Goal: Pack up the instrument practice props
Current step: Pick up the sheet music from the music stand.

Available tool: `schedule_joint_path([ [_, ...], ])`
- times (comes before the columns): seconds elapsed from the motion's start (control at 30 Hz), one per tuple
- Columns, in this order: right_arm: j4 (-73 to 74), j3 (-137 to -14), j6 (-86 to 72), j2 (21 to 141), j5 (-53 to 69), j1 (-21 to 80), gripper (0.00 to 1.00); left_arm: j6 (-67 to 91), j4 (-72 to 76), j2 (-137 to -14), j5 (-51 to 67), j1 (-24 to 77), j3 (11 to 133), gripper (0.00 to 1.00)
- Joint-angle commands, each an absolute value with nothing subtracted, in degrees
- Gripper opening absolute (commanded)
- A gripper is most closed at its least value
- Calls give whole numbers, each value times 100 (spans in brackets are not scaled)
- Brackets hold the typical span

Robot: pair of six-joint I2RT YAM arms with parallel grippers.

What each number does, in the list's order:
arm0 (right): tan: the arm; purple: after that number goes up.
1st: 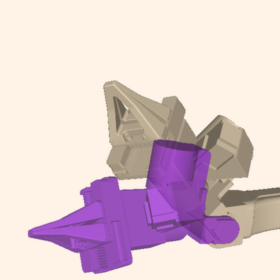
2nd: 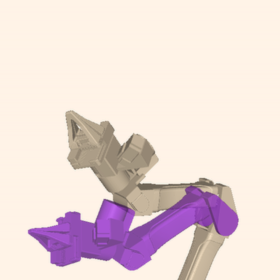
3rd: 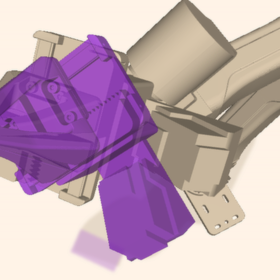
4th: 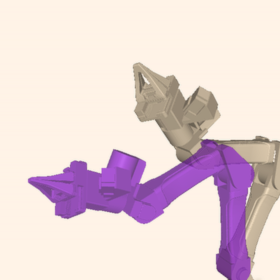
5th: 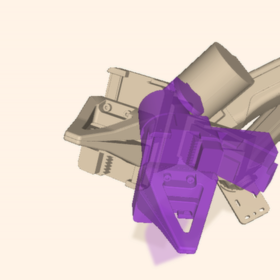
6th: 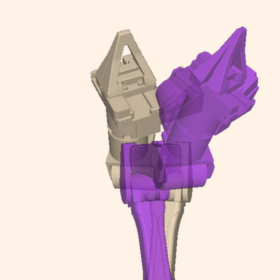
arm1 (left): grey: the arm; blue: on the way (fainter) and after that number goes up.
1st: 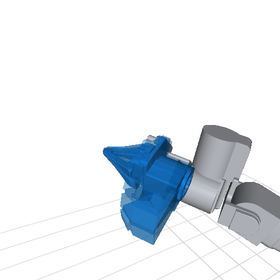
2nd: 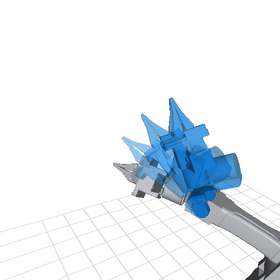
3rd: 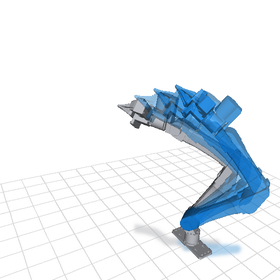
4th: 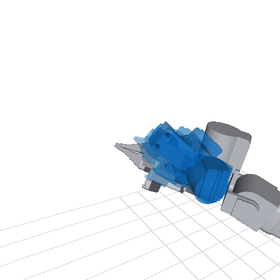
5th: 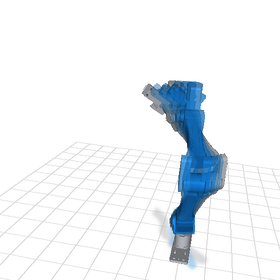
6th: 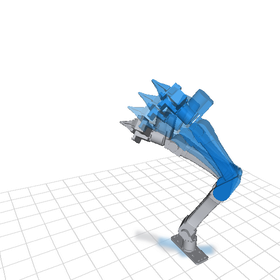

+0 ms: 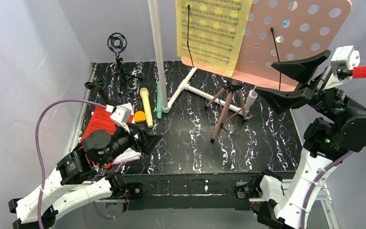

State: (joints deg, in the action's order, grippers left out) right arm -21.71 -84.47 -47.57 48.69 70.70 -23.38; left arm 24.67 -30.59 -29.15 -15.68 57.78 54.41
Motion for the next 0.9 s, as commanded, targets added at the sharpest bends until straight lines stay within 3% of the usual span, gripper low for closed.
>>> schedule_joint_path([
  [0.0, -3937, -8593, -6418, 5108, 6919, -2461, 98, 2391, -2759, -3007, -1623, 5793, 5322, 98],
  [0.57, -5574, -10305, -8397, 6349, 5978, -2488, 100, 2173, -2155, -3649, -1040, 5794, 5482, 100],
  [0.87, -6289, -12055, -9561, 7320, 5448, -3427, 100, 2309, -1987, -3828, -714, 5795, 5458, 100],
])
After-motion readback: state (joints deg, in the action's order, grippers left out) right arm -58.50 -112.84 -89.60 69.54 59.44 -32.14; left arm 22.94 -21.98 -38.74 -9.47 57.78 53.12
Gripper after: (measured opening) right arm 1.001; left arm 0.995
